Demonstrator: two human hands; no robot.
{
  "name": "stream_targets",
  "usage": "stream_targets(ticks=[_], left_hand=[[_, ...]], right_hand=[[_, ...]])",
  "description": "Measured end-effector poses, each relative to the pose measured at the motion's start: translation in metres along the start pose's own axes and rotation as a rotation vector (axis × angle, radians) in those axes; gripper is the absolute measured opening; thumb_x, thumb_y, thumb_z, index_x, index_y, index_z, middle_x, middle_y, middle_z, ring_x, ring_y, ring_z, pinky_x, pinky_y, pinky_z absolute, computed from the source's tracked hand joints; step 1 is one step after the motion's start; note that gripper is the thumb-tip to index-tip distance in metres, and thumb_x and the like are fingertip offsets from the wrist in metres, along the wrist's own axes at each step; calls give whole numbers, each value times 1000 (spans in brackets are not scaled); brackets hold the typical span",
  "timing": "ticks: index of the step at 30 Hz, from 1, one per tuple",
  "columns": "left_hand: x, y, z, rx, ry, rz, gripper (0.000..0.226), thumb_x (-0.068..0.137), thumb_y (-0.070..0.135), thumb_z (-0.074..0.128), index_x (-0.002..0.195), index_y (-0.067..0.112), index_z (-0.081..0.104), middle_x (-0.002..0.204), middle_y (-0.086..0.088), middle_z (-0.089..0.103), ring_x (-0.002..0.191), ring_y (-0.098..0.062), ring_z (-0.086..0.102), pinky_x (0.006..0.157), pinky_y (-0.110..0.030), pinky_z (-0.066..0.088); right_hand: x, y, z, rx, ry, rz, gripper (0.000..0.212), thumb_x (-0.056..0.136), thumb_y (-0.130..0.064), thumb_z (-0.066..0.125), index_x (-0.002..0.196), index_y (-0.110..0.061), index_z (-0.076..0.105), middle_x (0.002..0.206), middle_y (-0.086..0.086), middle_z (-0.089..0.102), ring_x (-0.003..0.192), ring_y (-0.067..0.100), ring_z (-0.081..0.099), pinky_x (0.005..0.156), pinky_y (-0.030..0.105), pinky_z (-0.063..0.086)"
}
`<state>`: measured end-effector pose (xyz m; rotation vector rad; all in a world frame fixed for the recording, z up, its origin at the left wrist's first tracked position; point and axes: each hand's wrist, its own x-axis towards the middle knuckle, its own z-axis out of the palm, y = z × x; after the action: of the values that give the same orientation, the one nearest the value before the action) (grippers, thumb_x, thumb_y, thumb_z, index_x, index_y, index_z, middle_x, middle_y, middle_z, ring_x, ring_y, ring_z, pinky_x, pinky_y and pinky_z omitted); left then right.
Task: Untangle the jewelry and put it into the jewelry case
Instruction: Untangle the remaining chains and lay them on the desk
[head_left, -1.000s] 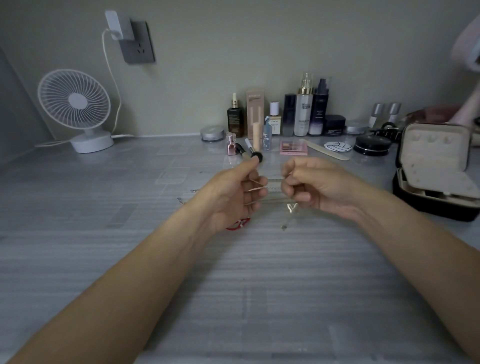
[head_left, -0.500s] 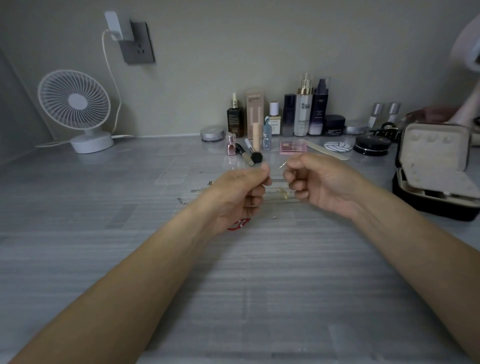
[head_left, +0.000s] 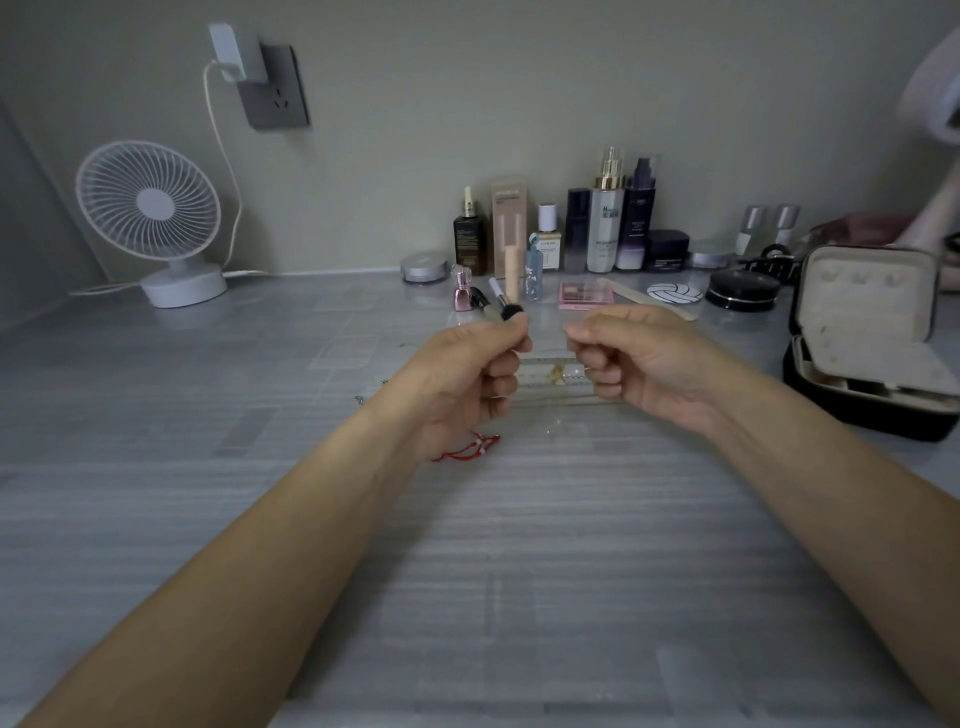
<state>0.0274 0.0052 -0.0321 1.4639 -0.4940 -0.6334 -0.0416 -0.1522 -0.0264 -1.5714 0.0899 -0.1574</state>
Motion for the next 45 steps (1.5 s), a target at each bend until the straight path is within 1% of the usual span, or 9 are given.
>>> stream_targets(ticks=[4, 9, 12, 18, 23, 26, 30, 37, 45], left_hand=[[-1, -7, 5, 313, 27, 83, 6, 82, 17, 68, 81, 17, 62, 59, 4, 45, 53, -9, 40, 57, -24, 34], [-4, -15, 14, 513, -9, 136, 7, 81, 16, 70, 77, 20, 66, 56, 6, 49, 49, -8, 37, 46, -22, 30], [-4, -16, 15, 463, -18, 134, 7, 82, 19, 69, 75, 21, 70, 57, 1, 49, 51, -11, 37, 48, -23, 29], [-3, -13, 13, 236, -35, 63, 26, 85, 10, 62, 64, 20, 73, 88, -14, 58, 54, -10, 41, 52, -23, 31], [-3, -9, 12, 171, -36, 20, 27, 88, 7, 56, 64, 15, 66, 58, 0, 49, 49, -8, 41, 48, -19, 31], [-2, -10, 11, 192, -43, -17, 34, 88, 9, 55, 58, 16, 67, 55, 1, 48, 47, -8, 42, 46, -18, 33], [-2, -7, 11, 202, -18, -34, 17, 88, 16, 57, 79, 10, 71, 57, 4, 46, 50, -8, 39, 51, -21, 30], [0, -7, 6, 148, 91, -22, 11, 85, 15, 63, 77, 14, 71, 55, 5, 48, 46, -6, 41, 48, -21, 32], [4, -6, 2, 79, 156, -12, 3, 81, 16, 67, 78, 14, 67, 59, 4, 47, 42, -6, 41, 45, -21, 32]], right_hand=[[-1, 0, 0, 96, -56, -31, 10, 68, -22, 63, 65, -13, 59, 49, -3, 52, 42, 7, 41, 39, 16, 33], [-3, -1, 3, 100, -93, -48, 9, 82, -10, 57, 77, -8, 64, 57, 0, 61, 47, 7, 52, 43, 16, 38], [-3, 0, 3, 55, -42, -59, 10, 84, -7, 57, 86, -6, 67, 65, 0, 64, 49, 5, 54, 44, 16, 38], [0, -2, -5, -483, 137, -137, 2, 83, -16, 66, 81, -16, 65, 65, -7, 63, 44, -1, 49, 46, 12, 41], [-8, -15, -6, -623, -65, -254, 13, 74, -9, 72, 80, -20, 68, 67, -9, 70, 61, -1, 62, 62, 11, 51], [-7, -9, -2, -662, -75, -290, 17, 74, -5, 72, 81, -21, 69, 77, 0, 70, 70, 6, 63, 70, 16, 51], [-5, -7, -4, -691, 36, -339, 14, 80, -9, 67, 77, -23, 68, 63, -15, 64, 56, -4, 60, 61, 10, 50], [-7, -12, -5, -655, 9, -291, 20, 82, -4, 64, 79, -24, 67, 51, -15, 64, 54, -5, 61, 61, 7, 49], [-11, -18, -7, -610, -17, -224, 22, 77, 1, 68, 81, -20, 65, 72, -1, 67, 57, 0, 63, 66, 14, 53]])
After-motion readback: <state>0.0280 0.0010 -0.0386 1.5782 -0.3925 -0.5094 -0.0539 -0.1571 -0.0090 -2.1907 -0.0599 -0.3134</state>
